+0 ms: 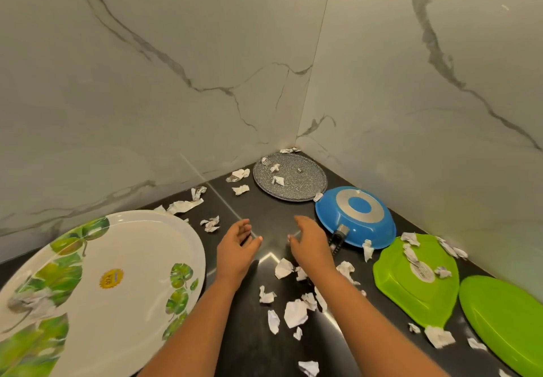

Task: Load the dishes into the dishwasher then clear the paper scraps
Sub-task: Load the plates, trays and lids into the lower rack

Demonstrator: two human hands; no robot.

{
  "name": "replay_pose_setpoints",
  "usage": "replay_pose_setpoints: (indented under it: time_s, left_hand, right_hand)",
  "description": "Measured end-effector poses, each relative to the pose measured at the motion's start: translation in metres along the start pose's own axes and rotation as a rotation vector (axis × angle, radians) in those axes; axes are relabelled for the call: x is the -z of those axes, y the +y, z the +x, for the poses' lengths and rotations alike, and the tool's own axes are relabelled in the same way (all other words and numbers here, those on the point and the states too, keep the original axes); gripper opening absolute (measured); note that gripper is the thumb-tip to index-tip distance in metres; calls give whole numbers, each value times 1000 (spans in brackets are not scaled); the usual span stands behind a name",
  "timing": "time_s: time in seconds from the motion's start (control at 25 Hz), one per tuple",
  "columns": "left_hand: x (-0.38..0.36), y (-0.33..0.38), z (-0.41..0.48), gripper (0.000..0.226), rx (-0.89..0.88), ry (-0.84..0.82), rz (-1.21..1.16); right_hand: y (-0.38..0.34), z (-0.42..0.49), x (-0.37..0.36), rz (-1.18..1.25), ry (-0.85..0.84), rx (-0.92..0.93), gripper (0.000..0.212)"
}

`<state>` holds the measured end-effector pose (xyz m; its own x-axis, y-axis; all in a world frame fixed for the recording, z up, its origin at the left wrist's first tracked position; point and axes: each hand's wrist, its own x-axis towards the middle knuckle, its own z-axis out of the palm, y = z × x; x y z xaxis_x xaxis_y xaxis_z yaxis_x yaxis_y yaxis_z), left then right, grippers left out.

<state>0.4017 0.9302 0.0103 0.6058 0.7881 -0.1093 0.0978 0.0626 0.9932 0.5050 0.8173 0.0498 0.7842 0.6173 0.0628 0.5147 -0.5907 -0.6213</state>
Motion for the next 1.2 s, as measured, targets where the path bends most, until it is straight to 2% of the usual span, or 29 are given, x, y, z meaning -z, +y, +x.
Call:
replay_pose_setpoints:
  time_s: [0.2, 0.28, 0.44, 0.64, 0.76, 0.84, 1.0, 1.12, 1.2]
  left_hand:
    - [-4, -3, 21, 49, 8, 2, -41]
    - [-6, -3, 29, 48, -5, 4, -44]
    - [-10, -3, 43, 51, -12, 4, -50]
    - [-14, 2, 50, 64, 0, 22, -142]
    - [-9, 3, 48, 69, 33, 58, -175]
    - [-7, 3, 47, 62, 78, 85, -208]
    - [-7, 12, 31, 20, 114, 109, -32]
    - [-3, 4, 5, 15, 148, 133, -101]
    - [3, -4, -16, 22, 149, 145, -191]
  right_hand:
    - [6, 79, -20, -239, -36, 70, 57]
    - [12, 98, -31, -281, -61, 75, 51]
    - [12, 95, -44, -136, 106, 21, 28]
    - [10, 66, -48, 84, 164, -85, 38]
    - [-4, 40, -34, 113, 114, -106, 48]
    - [-16, 16, -25, 85, 51, -94, 47]
    - [-24, -35, -10, 125, 81, -36, 41]
    - [-18, -68, 5, 196, 126, -11, 31]
    - [-9, -86, 16, 219, 212, -6, 19]
